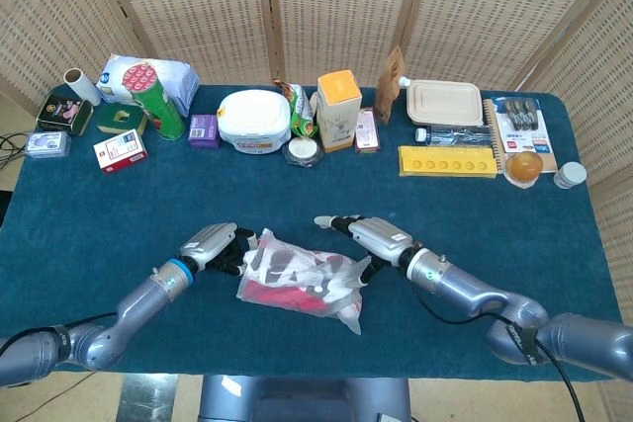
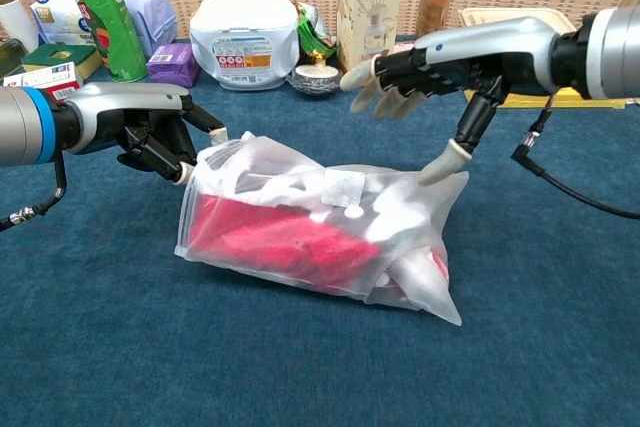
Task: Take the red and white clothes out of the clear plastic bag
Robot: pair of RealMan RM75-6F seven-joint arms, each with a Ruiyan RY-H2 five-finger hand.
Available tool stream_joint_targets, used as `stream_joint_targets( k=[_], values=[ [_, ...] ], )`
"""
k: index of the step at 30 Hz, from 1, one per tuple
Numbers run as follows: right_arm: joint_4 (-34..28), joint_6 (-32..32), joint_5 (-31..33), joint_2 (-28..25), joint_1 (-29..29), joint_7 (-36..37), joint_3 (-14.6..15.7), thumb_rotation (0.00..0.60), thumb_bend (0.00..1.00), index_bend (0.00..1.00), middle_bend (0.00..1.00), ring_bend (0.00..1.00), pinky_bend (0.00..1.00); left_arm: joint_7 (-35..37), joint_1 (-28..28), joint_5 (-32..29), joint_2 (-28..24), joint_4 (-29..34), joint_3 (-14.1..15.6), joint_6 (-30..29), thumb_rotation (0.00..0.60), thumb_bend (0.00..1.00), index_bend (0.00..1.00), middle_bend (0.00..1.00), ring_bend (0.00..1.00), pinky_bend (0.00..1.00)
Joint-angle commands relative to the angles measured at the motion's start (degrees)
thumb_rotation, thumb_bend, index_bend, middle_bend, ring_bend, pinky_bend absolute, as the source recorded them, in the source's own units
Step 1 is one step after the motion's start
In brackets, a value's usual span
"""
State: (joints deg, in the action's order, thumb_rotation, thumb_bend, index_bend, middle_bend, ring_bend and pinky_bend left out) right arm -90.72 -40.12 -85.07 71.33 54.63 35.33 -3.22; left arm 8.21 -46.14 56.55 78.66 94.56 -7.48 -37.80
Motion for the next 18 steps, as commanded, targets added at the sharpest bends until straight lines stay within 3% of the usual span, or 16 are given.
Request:
stream_joint_targets(
  k=[1,10,18],
  values=[
    [-0.88,-0.9,0.97,-2.11,-1.25,-1.82,-0.14,0.6,0.15,0.04,0.13,0.15,0.11,-0.29,-0.26,-0.59,-0.19,0.46,-0.02,0.4,0.6,0.47,0.67,0.99,0.96,0.94],
    [-6.66,-0.75,1.98,-8.23,-3.84,-9.28,1.7,0.6,0.15,0.07,0.18,0.22,0.19,-0.9,-1.42,-3.37,-0.99,2.53,-0.33,1.75,0.6,0.47,0.67,0.99,0.96,0.94],
    [-8.5,-1.49,0.3,-7.1,-5.32,-15.67,3.36,0.6,0.19,0.14,0.22,0.25,0.23,-1.85,-1.99,-5.28,-0.89,3.24,-0.16,1.41,0.6,0.46,0.67,0.99,0.96,0.94]
  ],
)
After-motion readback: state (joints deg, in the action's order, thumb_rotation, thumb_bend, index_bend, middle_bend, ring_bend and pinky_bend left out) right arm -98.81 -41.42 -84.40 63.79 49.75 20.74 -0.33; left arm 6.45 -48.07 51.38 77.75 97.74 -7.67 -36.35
